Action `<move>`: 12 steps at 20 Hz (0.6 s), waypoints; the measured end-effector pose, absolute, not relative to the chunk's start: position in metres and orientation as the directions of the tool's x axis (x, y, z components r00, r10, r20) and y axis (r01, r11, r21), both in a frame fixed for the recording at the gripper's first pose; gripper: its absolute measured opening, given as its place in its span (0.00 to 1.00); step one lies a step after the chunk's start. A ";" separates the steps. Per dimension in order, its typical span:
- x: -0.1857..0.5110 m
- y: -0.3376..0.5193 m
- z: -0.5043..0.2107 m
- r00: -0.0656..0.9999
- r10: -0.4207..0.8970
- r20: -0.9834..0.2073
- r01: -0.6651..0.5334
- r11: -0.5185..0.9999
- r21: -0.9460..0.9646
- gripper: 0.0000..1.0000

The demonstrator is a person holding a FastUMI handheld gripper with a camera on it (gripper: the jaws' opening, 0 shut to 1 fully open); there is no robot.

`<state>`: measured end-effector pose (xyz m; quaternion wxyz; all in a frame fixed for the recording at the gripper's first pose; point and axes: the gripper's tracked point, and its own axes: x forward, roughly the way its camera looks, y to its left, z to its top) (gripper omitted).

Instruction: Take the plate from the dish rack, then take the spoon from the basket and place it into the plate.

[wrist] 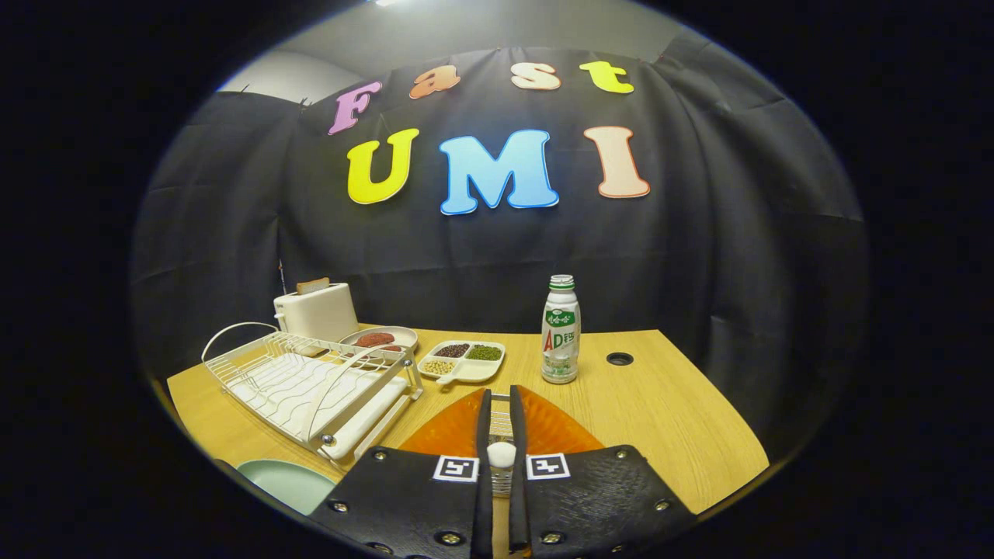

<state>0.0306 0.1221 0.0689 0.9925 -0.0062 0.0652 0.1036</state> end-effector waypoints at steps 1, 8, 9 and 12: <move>0.027 0.121 0.077 0.972 0.201 -0.125 -0.203 0.979 0.000 0.08; -0.005 0.108 0.130 0.975 0.174 -0.138 -0.183 0.982 -0.056 0.08; -0.011 0.107 0.135 0.975 0.168 -0.144 -0.178 0.982 -0.062 0.08; -0.029 0.109 0.151 0.975 0.163 -0.150 -0.173 0.984 -0.052 0.08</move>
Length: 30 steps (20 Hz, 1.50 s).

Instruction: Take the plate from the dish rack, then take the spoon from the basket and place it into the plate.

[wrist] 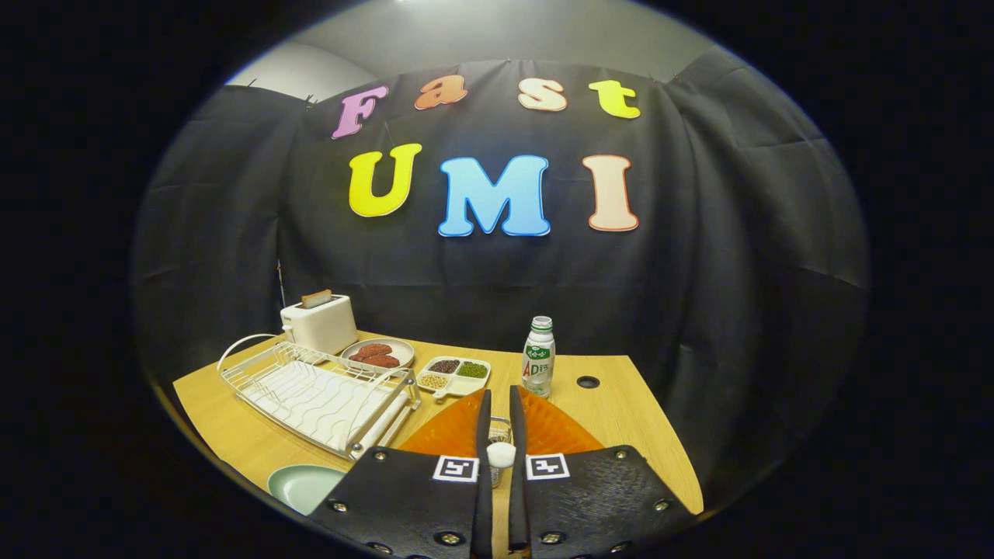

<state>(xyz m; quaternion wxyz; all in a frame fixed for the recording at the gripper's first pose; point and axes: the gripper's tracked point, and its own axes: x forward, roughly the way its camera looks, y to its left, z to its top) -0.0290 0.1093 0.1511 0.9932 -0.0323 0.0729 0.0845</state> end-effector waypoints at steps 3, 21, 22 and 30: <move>-0.045 0.110 0.159 0.974 0.157 -0.162 -0.167 0.985 -0.052 0.08; -0.100 0.216 0.108 0.902 0.242 -0.357 -0.269 0.963 -0.027 0.08; -0.101 0.223 0.103 0.894 0.250 -0.371 -0.277 0.961 -0.022 0.08; -0.108 0.285 0.065 0.830 0.296 -0.472 -0.342 0.940 -0.011 0.08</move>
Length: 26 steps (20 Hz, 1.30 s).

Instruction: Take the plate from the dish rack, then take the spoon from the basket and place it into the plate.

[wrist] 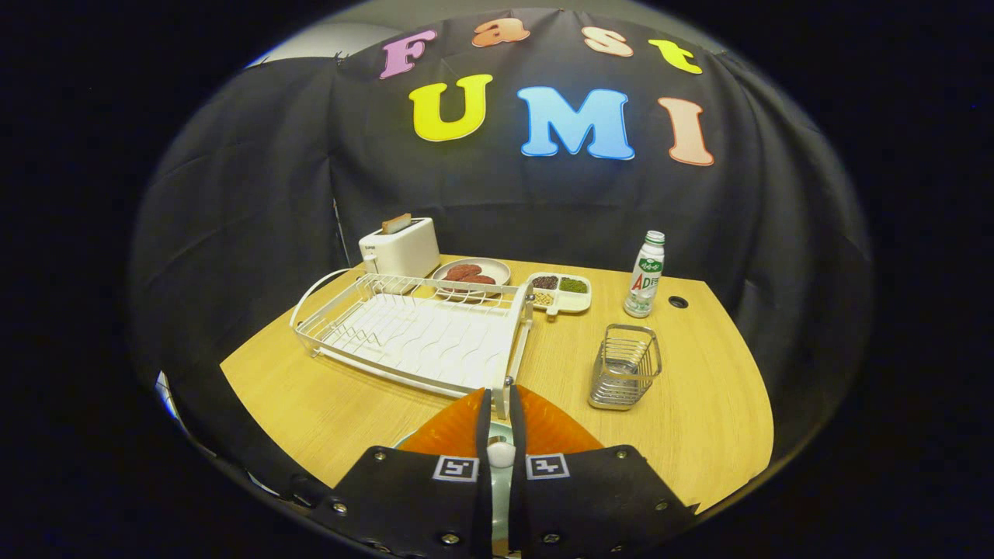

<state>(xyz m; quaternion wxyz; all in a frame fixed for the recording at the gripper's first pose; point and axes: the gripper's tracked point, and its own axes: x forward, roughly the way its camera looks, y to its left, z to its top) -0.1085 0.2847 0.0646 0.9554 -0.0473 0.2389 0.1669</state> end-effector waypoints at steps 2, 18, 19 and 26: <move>-0.107 0.297 0.058 0.817 0.310 -0.486 -0.363 0.932 -0.015 0.08; -0.110 0.324 0.022 0.768 0.350 -0.536 -0.389 0.920 0.043 0.17; -0.112 0.322 0.017 0.761 0.358 -0.541 -0.390 0.919 0.059 0.21; -0.105 0.269 0.049 0.828 0.320 -0.459 -0.331 0.942 0.060 0.26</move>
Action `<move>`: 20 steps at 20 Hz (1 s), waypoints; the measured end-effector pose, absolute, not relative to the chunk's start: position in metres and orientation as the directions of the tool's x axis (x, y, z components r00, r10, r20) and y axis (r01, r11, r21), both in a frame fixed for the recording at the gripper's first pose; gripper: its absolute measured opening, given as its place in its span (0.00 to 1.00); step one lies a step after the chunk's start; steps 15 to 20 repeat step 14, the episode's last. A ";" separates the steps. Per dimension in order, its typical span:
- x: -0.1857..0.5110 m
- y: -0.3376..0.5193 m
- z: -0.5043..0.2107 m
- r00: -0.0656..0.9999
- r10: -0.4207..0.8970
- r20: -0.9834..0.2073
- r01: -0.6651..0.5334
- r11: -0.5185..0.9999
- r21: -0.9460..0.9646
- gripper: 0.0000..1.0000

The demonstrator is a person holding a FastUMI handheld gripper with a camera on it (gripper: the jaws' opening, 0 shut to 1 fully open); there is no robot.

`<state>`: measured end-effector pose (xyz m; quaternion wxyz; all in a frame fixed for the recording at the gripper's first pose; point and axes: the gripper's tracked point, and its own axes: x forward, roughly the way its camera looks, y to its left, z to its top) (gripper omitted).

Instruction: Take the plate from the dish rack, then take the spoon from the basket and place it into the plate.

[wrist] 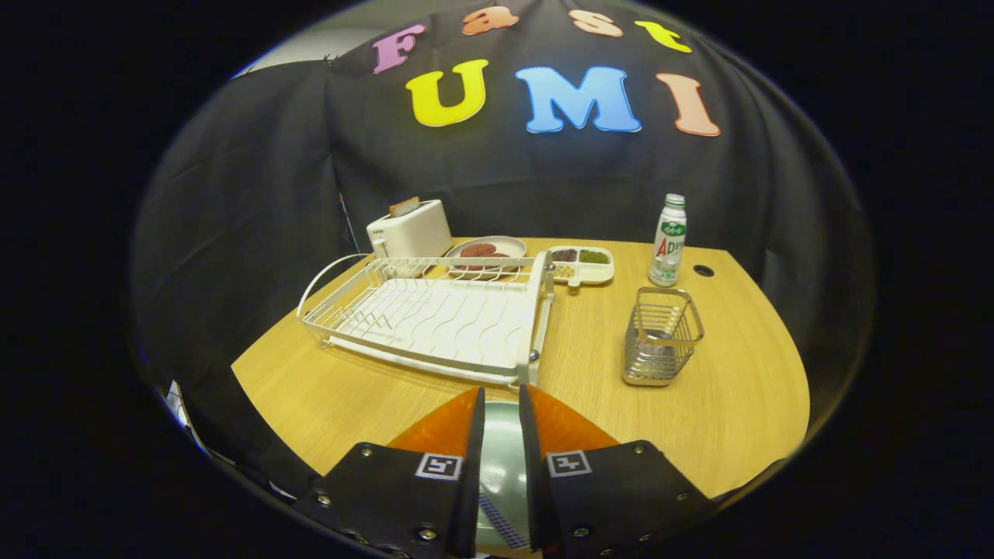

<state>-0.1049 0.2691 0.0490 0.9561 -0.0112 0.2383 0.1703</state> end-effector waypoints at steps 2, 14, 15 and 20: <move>-0.098 0.241 0.078 0.873 0.285 -0.395 -0.293 0.955 0.043 0.25; -0.065 0.098 0.248 0.994 0.112 0.001 -0.112 0.993 0.043 0.26; -0.065 0.098 0.248 0.994 0.112 0.001 -0.112 0.993 0.043 0.26; -0.065 0.098 0.248 0.994 0.112 0.001 -0.112 0.993 0.043 0.26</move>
